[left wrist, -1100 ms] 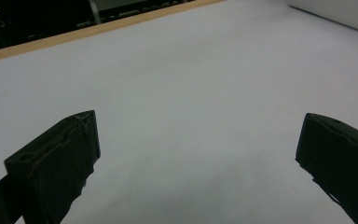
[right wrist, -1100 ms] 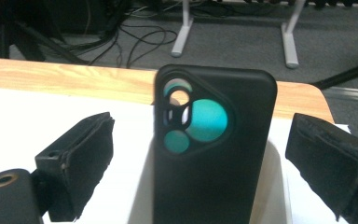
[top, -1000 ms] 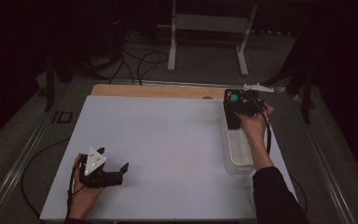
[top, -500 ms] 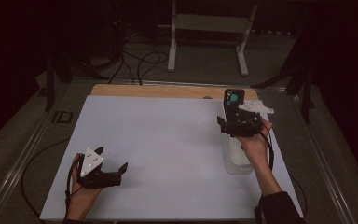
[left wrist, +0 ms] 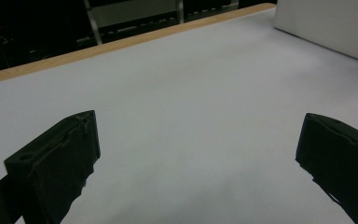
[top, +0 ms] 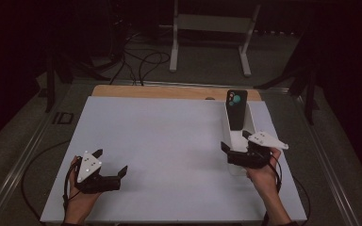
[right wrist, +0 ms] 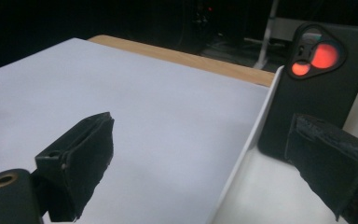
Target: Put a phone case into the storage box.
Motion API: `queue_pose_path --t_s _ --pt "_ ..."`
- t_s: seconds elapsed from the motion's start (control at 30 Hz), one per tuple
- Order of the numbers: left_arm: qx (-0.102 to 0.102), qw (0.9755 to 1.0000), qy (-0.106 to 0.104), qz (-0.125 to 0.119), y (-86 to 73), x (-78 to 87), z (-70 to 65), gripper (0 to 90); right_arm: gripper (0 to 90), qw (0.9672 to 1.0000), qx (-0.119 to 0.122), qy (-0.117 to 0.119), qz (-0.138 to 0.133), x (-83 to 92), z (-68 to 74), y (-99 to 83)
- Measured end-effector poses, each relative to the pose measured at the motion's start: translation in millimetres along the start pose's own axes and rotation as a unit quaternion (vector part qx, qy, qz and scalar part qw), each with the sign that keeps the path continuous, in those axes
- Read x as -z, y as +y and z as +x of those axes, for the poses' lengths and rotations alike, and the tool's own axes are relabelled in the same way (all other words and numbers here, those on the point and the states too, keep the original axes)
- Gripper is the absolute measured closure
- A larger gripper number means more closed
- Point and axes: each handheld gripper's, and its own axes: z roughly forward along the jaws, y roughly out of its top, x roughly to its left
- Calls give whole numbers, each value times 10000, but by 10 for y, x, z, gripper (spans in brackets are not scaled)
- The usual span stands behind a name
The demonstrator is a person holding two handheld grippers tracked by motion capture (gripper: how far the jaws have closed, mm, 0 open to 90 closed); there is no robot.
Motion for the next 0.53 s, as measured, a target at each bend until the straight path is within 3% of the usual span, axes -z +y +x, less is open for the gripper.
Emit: queue_pose_path --t_s 0.3,0.53 --pt "88 9998 105 -160 -42 95 64 0 76 9994 79 148 -313 201 67 -334" --pt "96 9997 129 -187 -40 100 70 0 76 9987 4 200 -475 299 80 -458"
